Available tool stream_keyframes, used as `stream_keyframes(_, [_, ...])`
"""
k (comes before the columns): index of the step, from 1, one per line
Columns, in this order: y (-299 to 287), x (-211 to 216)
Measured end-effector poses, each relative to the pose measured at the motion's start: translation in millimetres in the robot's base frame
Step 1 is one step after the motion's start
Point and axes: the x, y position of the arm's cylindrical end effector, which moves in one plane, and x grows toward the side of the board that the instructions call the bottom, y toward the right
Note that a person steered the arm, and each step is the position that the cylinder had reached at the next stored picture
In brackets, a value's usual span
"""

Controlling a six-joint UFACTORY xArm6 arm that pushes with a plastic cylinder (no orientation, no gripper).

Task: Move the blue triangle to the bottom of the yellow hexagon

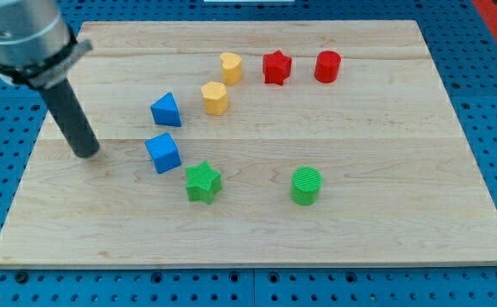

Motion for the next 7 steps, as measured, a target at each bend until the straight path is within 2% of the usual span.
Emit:
stream_keyframes(1, [-8, -77])
stream_keyframes(2, [34, -101])
stream_keyframes(3, [87, -90])
stream_keyframes(4, [114, -72])
stream_keyframes(5, [119, -59])
stream_keyframes(6, [72, -59])
stream_keyframes(7, [64, -49])
